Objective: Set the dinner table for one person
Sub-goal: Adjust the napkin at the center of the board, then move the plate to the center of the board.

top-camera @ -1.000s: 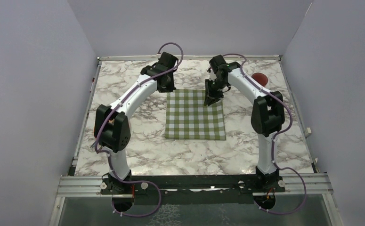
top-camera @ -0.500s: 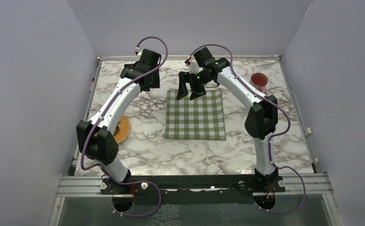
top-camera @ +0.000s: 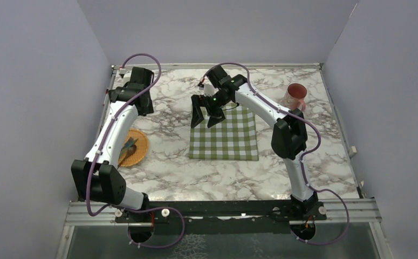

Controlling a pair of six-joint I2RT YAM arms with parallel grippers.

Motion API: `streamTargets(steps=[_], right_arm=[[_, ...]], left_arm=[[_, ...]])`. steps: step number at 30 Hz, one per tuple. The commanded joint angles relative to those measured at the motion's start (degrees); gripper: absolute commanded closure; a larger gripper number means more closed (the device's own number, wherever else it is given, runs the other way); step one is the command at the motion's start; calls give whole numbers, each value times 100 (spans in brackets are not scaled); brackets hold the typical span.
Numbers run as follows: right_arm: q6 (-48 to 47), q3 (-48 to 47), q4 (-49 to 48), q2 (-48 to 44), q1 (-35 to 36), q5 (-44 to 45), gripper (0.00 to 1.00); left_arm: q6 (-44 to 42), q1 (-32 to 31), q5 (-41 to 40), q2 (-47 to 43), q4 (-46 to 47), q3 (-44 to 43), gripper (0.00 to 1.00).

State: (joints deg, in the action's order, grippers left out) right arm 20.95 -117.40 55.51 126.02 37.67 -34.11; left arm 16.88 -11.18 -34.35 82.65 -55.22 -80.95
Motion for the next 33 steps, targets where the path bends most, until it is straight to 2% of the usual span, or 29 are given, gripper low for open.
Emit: streamTargets(steps=[1,8,14,18,25,33], right_arm=[[-75,-52,-65,152,68,-531,4],[-91,-479,-341,734,393,-1099,5],[460,-270,-1659,980,618,-1467,5],[618,-762,-1988,1472,763,-1526,7],[897,-1333,-2447,2150,947,-1903,11],[978,-1501,-2555,2392,1076,-2010,14]], left_arm=[[768,476,88,-10,-687,79,1],[1251,1188,185,-7,-959,96,1],[1629,1529,677,-45,-881,159,1],[1886,1783,751,-56,-813,44,1],[1697,1802,1078,-132,-331,0,1],[1579,1812,837,-179,-347,204,1]])
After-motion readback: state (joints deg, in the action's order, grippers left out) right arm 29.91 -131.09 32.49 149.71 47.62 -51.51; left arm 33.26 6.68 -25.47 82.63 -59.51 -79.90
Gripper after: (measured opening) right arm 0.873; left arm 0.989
